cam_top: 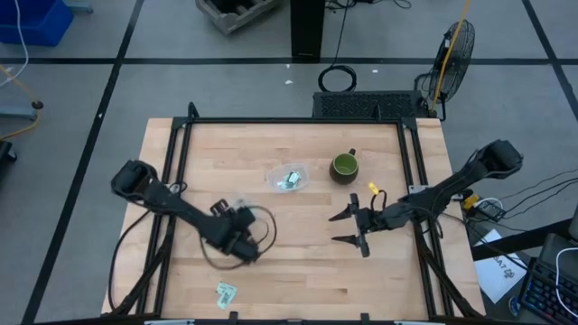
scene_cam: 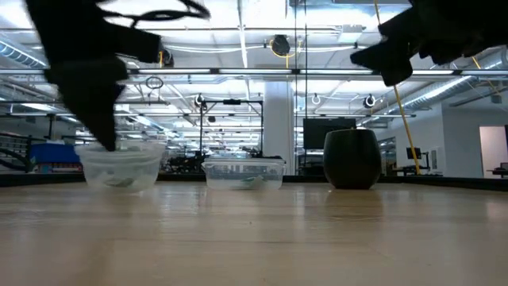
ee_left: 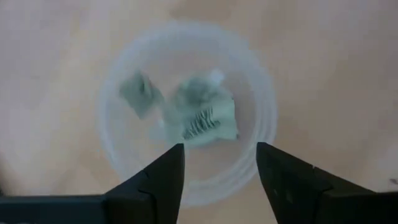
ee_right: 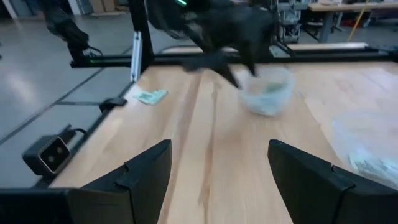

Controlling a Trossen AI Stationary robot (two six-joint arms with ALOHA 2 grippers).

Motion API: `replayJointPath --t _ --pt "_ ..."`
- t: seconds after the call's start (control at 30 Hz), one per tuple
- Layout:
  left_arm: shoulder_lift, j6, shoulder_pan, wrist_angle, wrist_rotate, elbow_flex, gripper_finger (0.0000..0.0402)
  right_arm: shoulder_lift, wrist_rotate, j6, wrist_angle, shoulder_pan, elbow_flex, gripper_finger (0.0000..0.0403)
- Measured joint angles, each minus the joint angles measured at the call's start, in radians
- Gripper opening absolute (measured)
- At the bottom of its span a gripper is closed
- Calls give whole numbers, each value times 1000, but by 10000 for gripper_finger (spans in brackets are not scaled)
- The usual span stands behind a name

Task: Pick and place Stevia / Truvia into bins
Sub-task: Adjust the round container

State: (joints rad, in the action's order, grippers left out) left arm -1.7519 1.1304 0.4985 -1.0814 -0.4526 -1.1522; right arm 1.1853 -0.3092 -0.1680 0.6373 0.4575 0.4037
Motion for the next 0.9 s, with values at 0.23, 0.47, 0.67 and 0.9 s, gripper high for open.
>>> replayJointPath --t 0.23,0.47,0.67,0.9 --pt "0 77 136 163 189 -1 232 41 0 -3 22 -3 0 258" --pt "0 137 164 170 188 -2 287 40 5 -13 44 9 0 258" --pt "0 76 86 159 104 -2 314 40 5 -26 41 9 0 258" --pt "4 -29 9 141 268 -2 308 40 28 -28 24 9 0 258"
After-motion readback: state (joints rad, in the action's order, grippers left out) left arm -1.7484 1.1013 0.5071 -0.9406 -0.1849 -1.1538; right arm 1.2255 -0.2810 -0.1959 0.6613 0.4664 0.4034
